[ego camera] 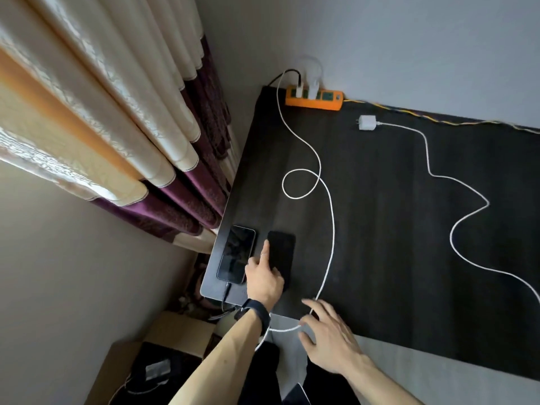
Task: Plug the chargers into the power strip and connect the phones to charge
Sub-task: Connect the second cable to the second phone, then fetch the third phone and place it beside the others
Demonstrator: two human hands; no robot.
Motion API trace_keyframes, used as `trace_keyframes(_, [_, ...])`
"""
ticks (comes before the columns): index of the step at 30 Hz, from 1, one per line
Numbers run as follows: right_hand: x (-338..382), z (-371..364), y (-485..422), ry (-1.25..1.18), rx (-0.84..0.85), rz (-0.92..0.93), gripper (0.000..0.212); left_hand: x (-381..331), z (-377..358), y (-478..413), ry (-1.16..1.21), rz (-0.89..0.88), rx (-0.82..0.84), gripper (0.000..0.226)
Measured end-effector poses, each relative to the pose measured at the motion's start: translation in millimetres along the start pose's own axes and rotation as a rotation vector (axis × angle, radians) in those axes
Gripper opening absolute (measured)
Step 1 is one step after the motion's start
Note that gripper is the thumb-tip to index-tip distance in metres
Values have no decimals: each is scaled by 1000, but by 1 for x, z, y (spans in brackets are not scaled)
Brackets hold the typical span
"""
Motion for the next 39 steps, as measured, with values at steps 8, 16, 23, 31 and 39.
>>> trace_keyframes(8, [-27, 20, -10, -64, -99, -251, 52, 2, -22, 14, -408, -80, 47, 87])
trace_keyframes(16, [-33, -18, -6, 38, 132, -273, 78, 7, -16, 17, -385, -106, 49, 84])
trace_keyframes(23, [-32, 13, 10, -275, 24, -356, 60, 6, -14, 21, -423, -142, 67, 84])
trace_keyframes(31, [-108, 94, 122, -371, -361, -631, 47, -111, -84, 98, -486, -558, 197, 65])
trace_keyframes(39, [-238, 146, 284, -360, -579, -824, 46, -236, -243, 248, -492, -915, 381, 61])
Point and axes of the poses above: each hand's wrist, its own y-axis away from the middle knuckle, its own z-axis out of the back of the hand, x = y × z, the point moved 7 cm from there along -y, towards the middle knuckle, and after that the axes turned 15 degrees about y, right-handed, at the moved point
